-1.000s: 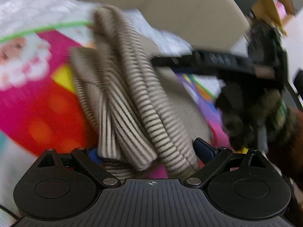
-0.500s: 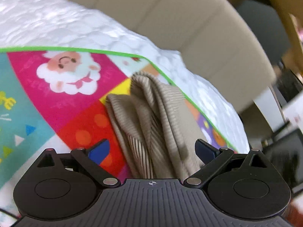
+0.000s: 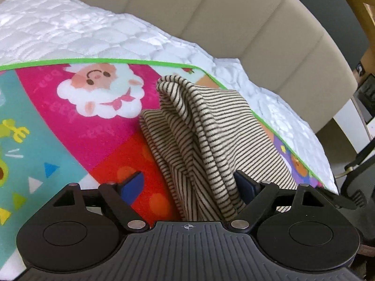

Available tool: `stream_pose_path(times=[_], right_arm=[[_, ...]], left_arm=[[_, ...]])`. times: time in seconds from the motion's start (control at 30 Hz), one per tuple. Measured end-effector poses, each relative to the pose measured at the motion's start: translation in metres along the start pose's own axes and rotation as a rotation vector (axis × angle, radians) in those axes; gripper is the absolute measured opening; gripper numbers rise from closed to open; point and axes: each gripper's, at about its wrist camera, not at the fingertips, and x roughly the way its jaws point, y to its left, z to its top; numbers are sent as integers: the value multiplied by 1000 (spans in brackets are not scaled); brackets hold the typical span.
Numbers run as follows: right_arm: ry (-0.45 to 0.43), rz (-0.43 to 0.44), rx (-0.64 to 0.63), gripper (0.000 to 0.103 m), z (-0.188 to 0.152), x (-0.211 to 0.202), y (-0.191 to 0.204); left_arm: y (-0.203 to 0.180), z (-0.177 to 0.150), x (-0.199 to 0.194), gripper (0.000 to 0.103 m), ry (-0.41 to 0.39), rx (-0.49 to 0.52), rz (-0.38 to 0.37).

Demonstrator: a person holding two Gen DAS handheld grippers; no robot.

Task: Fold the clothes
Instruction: 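Straighten the folded shirt bundle with both open grippers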

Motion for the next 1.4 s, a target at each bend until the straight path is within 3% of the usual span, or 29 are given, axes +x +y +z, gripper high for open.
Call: stream_pose_path(times=[0.2,0.3,0.63,0.7,0.9,1.0,1.07,1.17,1.27,1.4], right_arm=[[-66,-70,-156,100,-6,-31,20],[-109,-29,-241,100,-12,-43,37],[-59,-33,-438,100,-25,-19,70],[-58,-25,-423,100,-20,-20,68],[-64,11,-326,82,-1,-27,56],[-66,28,-277,57,9,-30,50],[-68,40,-245,33,16,-33,47],[-84,58,-203,18,27,-38,43],[-132,93,-220,14,47,-44,58],[-37,110,-342,14,30,-18,83]], left_arm=[[2,2,0,89,2,8,-16],[5,4,-2,90,1,-4,-26],[20,13,-16,91,-53,-60,-17],[20,13,-16,92,-54,-53,-14],[19,13,-23,90,-65,-40,-20],[25,15,-36,84,-98,-71,-36],[31,17,-44,78,-117,-111,-72],[38,17,-41,67,-98,-168,-124],[39,15,-32,63,-60,-173,-129],[45,15,-32,62,-63,-204,-127]])
